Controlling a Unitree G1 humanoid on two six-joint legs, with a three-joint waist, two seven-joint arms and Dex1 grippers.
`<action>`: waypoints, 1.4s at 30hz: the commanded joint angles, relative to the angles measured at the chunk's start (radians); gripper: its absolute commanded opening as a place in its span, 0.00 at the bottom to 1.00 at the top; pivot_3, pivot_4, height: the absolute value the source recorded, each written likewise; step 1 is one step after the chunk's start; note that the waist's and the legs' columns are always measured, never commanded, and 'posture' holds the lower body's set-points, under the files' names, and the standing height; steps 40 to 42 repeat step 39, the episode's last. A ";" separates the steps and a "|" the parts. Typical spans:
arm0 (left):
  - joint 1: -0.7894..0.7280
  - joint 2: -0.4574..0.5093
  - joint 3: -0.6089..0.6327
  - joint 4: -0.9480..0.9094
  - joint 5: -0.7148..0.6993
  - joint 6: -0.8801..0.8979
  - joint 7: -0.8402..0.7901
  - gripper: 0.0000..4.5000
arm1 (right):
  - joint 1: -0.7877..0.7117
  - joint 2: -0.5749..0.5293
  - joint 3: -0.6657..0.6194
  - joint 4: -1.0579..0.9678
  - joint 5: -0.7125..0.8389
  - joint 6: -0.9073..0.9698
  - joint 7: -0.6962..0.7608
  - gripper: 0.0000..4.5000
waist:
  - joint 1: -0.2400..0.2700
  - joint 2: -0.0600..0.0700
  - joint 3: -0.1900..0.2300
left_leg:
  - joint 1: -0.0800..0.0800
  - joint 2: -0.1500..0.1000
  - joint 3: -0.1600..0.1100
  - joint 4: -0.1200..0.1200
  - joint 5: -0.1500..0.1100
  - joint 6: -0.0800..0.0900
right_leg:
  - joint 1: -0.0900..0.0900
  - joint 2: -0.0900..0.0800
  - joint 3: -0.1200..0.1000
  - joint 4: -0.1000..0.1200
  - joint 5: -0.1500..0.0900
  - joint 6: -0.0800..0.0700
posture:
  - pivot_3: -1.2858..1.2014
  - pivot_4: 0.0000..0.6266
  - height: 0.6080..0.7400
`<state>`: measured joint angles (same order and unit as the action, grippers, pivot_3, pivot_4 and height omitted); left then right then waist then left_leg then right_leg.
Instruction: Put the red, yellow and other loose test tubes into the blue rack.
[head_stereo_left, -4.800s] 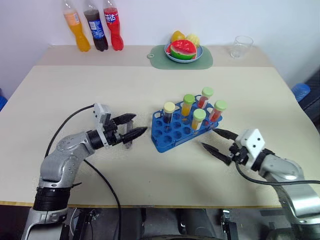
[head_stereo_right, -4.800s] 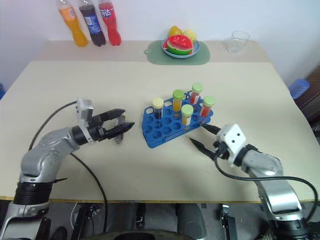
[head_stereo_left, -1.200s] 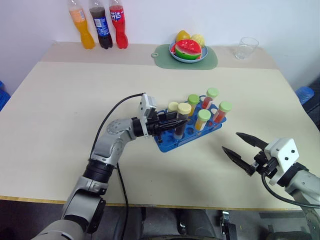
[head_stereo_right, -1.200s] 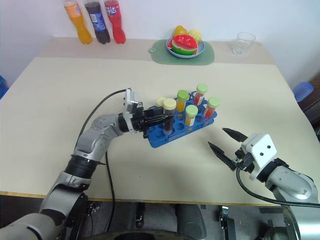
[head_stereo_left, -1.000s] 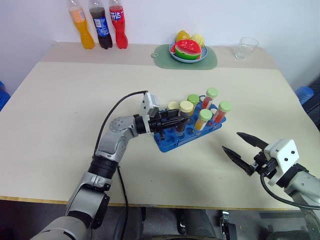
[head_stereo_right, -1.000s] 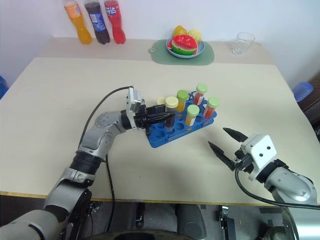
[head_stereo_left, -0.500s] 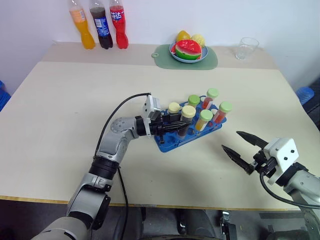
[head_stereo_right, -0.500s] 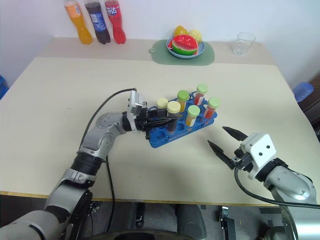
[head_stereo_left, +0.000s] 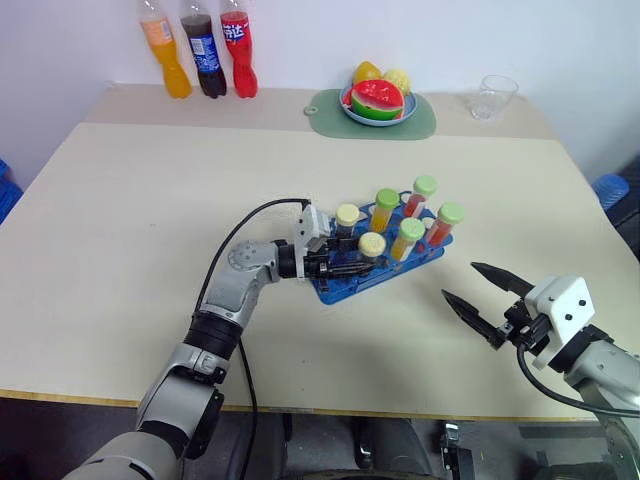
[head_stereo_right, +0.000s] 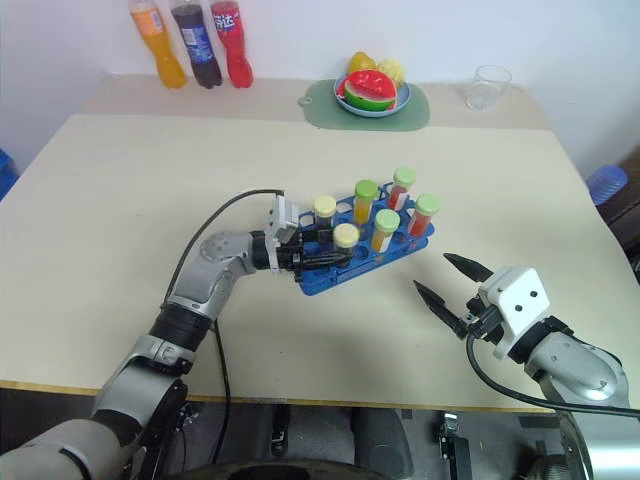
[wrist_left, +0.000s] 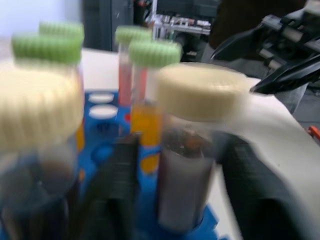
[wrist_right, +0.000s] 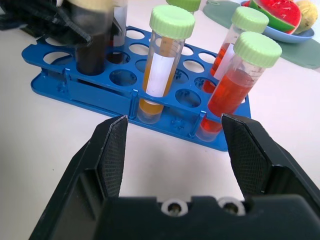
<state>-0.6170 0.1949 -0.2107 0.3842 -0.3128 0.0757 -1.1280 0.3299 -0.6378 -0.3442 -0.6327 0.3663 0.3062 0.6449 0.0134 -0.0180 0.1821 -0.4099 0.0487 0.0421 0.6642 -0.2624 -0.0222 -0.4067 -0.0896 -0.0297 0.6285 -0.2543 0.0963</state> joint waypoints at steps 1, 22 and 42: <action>0.014 -0.006 0.032 -0.037 0.025 -0.068 0.059 0.95 | -0.008 0.001 -0.010 -0.018 0.003 -0.018 0.002 0.74 | 0.000 0.000 0.000 | 0.000 0.000 0.000 0.000 0.000 0.000 | 0.000 0.000 0.000 0.000 0.000 0.000 | 0.52 0.24 1.00; 0.338 0.284 0.295 -0.287 -0.061 -0.119 0.127 0.99 | -0.097 -0.016 -0.004 0.157 0.025 -0.054 0.082 0.74 | 0.005 0.001 0.000 | 0.001 0.002 0.001 -0.001 0.000 0.000 | 0.000 0.000 0.000 0.000 0.000 0.000 | 0.52 0.24 1.00; 0.652 0.415 0.423 -0.620 -0.159 0.051 0.206 0.99 | -0.005 -0.014 -0.134 0.235 0.068 -0.108 0.150 0.74 | -0.001 0.001 0.000 | 0.001 0.002 0.002 -0.001 0.000 0.000 | 0.000 0.000 0.000 0.001 0.000 -0.001 | 0.52 0.24 1.00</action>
